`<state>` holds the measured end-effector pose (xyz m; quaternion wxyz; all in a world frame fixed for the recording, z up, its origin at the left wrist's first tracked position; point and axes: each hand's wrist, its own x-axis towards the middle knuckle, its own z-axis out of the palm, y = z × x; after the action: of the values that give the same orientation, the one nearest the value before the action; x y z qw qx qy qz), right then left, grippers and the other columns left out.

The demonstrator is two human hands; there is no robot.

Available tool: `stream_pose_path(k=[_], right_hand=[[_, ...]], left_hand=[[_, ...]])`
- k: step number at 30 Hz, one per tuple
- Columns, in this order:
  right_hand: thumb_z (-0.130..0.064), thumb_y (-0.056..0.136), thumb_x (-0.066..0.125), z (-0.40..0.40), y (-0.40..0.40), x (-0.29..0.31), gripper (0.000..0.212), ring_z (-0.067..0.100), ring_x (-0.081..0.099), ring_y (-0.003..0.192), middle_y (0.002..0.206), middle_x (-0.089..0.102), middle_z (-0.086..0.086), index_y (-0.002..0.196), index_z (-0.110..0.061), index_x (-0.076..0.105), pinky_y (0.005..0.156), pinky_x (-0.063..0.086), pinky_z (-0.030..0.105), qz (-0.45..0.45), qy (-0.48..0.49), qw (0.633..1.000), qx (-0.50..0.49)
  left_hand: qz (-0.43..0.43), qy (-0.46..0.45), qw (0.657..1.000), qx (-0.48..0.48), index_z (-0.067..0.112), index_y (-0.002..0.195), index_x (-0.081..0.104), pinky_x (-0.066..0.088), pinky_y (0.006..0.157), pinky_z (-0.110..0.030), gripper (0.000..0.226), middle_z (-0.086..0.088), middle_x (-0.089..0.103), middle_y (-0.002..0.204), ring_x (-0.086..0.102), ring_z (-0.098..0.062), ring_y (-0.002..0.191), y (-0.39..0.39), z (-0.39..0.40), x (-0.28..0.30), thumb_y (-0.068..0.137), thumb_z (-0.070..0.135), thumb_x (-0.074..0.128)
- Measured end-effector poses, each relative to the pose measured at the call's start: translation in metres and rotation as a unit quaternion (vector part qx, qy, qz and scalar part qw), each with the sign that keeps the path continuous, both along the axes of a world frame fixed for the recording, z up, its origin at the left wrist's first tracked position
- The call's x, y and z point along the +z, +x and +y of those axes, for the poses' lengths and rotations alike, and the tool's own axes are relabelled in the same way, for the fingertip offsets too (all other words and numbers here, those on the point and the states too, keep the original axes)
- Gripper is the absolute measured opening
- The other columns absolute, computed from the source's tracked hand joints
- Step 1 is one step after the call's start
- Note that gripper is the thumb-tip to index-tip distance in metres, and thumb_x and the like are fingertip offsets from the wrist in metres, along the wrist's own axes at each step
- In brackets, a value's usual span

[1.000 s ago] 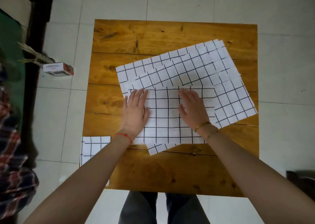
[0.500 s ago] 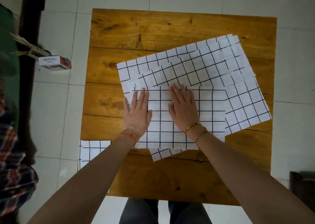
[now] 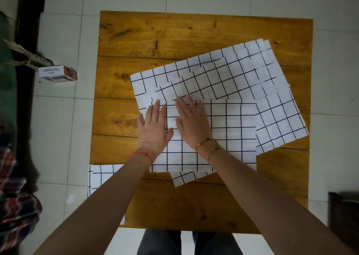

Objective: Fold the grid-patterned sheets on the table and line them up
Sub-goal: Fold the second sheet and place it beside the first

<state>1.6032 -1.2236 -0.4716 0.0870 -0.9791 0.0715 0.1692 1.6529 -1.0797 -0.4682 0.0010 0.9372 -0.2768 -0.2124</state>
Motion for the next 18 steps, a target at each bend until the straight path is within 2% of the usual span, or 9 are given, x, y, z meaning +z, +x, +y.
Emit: stream_pose_path(k=[4,7,11,15,18], right_hand=[[-0.038,0.100,0.016,-0.054,-0.044,-0.001,0.057,0.028,0.003,0.147,0.159,0.008,0.004,0.151,-0.013,0.009,0.117,0.012,0.053,0.010,-0.063,0.995,-0.073],[-0.038,0.098,0.012,-0.100,-0.079,0.002,0.059,0.030,0.007,0.146,0.159,0.010,0.005,0.151,-0.013,0.006,0.116,0.011,0.054,0.025,-0.110,0.987,-0.118],[-0.039,0.099,0.011,-0.138,-0.103,0.005,0.058,0.026,0.001,0.147,0.160,0.007,0.000,0.151,-0.015,0.006,0.118,0.004,0.051,0.022,-0.100,0.972,-0.212],[-0.039,0.098,0.011,-0.147,-0.106,0.007,0.058,0.024,-0.001,0.147,0.160,0.006,0.000,0.151,-0.015,0.007,0.119,0.002,0.049,0.005,-0.088,0.976,-0.197],[-0.036,0.096,0.017,-0.138,-0.098,0.018,0.058,0.028,0.008,0.146,0.158,0.013,0.006,0.150,-0.013,0.014,0.119,0.005,0.048,-0.036,-0.063,0.979,-0.188]], left_hand=[[-0.004,0.017,1.000,-0.004,0.019,0.153,0.002,0.020,0.115,-0.053,0.080,-0.004,0.000,0.162,0.009,-0.025,0.147,0.000,0.000,0.001,0.093,0.052,0.042],[-0.006,0.014,1.000,-0.003,0.019,0.153,0.001,0.019,0.115,-0.053,0.080,-0.004,-0.001,0.161,0.009,-0.025,0.147,0.000,-0.001,0.001,0.093,0.052,0.042],[-0.008,0.014,1.000,-0.004,0.018,0.153,0.003,0.020,0.115,-0.054,0.081,-0.005,0.002,0.161,0.011,-0.027,0.146,0.000,-0.002,0.002,0.092,0.051,0.044],[0.017,0.003,1.000,0.000,0.018,0.153,0.003,0.014,0.118,-0.051,0.082,-0.004,0.000,0.161,0.007,-0.025,0.147,0.002,-0.004,0.004,0.092,0.046,0.049],[0.018,-0.070,0.997,0.028,0.014,0.151,0.016,0.013,0.120,-0.047,0.077,-0.006,0.007,0.161,0.010,-0.025,0.147,-0.002,-0.003,0.008,0.089,0.034,0.057]])
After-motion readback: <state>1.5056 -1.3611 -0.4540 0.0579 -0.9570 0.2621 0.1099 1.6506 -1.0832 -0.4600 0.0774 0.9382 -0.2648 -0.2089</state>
